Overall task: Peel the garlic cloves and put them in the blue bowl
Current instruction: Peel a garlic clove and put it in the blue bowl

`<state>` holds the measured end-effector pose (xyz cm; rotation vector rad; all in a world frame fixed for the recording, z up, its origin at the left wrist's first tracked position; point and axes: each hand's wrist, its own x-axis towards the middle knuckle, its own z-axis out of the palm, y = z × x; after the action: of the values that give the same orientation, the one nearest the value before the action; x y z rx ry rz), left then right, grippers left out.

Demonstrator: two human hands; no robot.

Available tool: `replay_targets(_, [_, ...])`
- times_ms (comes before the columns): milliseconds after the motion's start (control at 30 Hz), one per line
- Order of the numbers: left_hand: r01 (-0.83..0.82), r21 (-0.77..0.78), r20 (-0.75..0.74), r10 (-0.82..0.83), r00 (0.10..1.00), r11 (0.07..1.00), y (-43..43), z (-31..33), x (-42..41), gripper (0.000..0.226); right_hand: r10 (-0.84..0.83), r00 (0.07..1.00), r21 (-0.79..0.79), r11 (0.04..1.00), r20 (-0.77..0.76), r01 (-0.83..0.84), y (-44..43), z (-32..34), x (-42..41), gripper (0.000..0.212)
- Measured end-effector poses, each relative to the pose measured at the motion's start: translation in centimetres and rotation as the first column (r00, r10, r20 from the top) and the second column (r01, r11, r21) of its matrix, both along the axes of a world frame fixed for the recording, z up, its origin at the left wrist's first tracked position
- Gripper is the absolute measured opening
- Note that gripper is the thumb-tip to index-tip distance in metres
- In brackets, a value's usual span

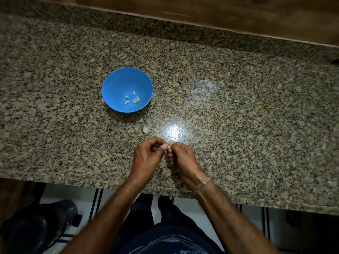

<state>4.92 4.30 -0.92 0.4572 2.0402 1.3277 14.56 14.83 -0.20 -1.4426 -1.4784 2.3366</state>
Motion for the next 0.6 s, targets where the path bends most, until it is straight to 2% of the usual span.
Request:
replay_targets(33, [0.011,-0.024,-0.029,-0.011,1.0,1.0,-0.1,-0.2,0.0,0.004,-0.014,1.0,-0.07,0.997,0.006,0.015,0.0,0.1,0.0,0.03])
replay_targets(67, [0.009,-0.034,0.043,-0.007,0.999,0.999,-0.1,-0.3,-0.1,0.006,-0.01,1.0,-0.066,0.998,0.008,0.011,-0.2,0.2,-0.1,0.029])
replay_targets(100, [-0.012,-0.031,0.211,0.018,0.977,0.999,-0.1,-0.6,-0.2,0.009,0.025,1.0,0.032,0.999,0.012,-0.026,-0.3,0.2,0.0,0.029])
replay_targets(133, [-0.049,-0.03,0.417,0.057,0.907,0.998,0.0,-0.6,-0.4,0.012,0.084,0.996,0.21,0.974,0.041,-0.091,-0.5,0.1,0.0,0.029])
replay_targets(167, [-0.095,-0.037,0.605,0.098,0.79,0.995,0.0,-0.7,-0.7,0.014,0.135,0.987,0.39,0.908,0.082,-0.156,-0.6,0.0,0.0,0.029])
replay_targets(200, [-0.122,-0.052,0.703,0.124,0.701,0.991,0.0,-0.7,-0.9,0.013,0.16,0.981,0.51,0.838,0.108,-0.193,-0.6,-0.2,-0.1,0.031])
replay_targets(233, [-0.133,-0.056,0.727,0.132,0.674,0.989,0.0,-0.7,-0.9,0.012,0.161,0.98,0.553,0.809,0.116,-0.199,-0.7,-0.3,-0.3,0.034])
replay_targets(267, [-0.122,-0.053,0.682,0.125,0.721,0.991,0.0,-0.7,-0.8,0.011,0.156,0.981,0.548,0.814,0.115,-0.193,-0.7,-0.3,-0.4,0.035])
replay_targets(300, [-0.083,-0.054,0.548,0.099,0.831,0.995,-0.1,-0.9,-0.7,0.01,0.14,0.984,0.5,0.848,0.107,-0.175,-0.7,-0.3,-0.4,0.035])
replay_targets(333, [-0.04,-0.066,0.358,0.061,0.932,0.997,-0.1,-0.7,-0.6,0.008,0.112,0.99,0.415,0.899,0.091,-0.14,-0.6,-0.3,-0.4,0.034])
replay_targets(367, [-0.016,-0.059,0.225,0.029,0.974,0.998,-0.1,-0.7,-0.4,0.007,0.075,0.995,0.292,0.952,0.07,-0.092,-0.4,-0.1,-0.4,0.032])
replay_targets(400, [-0.021,-0.037,0.208,0.028,0.978,0.999,0.0,-0.7,-0.4,0.007,0.039,0.998,0.17,0.984,0.053,-0.048,-0.3,0.1,-0.5,0.031])
replay_targets(433, [-0.068,0.001,0.297,0.065,0.953,0.998,0.1,-0.6,-0.4,0.008,0.017,0.999,0.092,0.996,0.039,-0.021,-0.2,0.3,-0.5,0.031])
replay_targets(467, [-0.105,0.023,0.411,0.087,0.907,0.994,0.2,-0.5,-0.6,0.01,0.015,1.0,0.087,0.996,0.026,-0.017,-0.2,0.3,-0.5,0.03])
replay_targets(533, [-0.143,0.038,0.546,0.1,0.832,0.989,0.3,-0.4,-0.9,0.012,0.071,0.997,0.282,0.956,0.031,-0.077,-0.2,0.0,-0.4,0.029])
replay_targets(600, [-0.117,0.021,0.531,0.088,0.843,0.993,0.3,-0.1,-1.0,0.013,0.136,0.989,0.508,0.849,0.057,-0.146,-0.3,-0.1,-0.3,0.031])
